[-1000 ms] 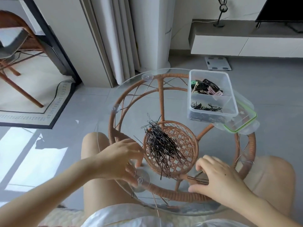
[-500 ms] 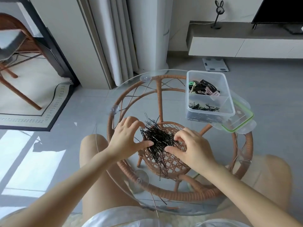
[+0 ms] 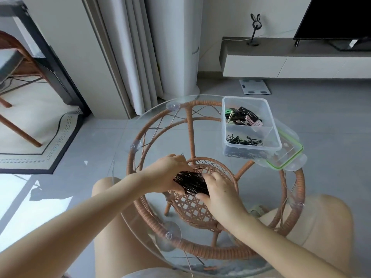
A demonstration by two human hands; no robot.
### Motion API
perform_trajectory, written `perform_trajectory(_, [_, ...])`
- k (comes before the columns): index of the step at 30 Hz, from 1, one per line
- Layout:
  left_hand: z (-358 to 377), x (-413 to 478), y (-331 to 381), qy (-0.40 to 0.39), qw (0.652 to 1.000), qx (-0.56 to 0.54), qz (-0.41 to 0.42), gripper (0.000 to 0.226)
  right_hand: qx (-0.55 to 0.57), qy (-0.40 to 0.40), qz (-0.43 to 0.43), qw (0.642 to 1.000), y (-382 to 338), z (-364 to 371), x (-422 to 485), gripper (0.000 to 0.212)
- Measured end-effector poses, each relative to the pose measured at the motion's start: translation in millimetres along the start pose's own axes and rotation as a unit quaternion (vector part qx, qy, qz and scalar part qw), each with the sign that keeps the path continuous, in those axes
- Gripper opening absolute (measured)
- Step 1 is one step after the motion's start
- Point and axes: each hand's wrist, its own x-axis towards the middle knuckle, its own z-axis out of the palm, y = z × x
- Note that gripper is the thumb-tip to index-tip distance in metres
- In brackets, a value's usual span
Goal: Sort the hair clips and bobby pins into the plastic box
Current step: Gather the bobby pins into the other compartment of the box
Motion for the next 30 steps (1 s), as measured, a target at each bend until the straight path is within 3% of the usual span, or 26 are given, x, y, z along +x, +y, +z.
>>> perform_trajectory(8, [-2,-3,-8,0.022,0.996,-0.075,-0.030,0.034,0.078,-0.003,0.002,0.997,9,-28,4,0.039])
perform_trajectory(23, [-8,-9,-20,0.083,0.985,-0.132,-0.073,0.023,0.099,0.041,-0.002,0.994,31,-126,14,0.023])
perform_trajectory(27, [-14,-12,-19,0.093,0.984,-0.135,-0.075,0.019,0.065,0.084,0.020,0.994,55,-155,39,0.026])
perform_trajectory(30, [-19,-13,-17,0.099,0.982,-0.141,-0.073,0.017,-0.002,0.039,0.022,0.999,72,-161,65,0.024])
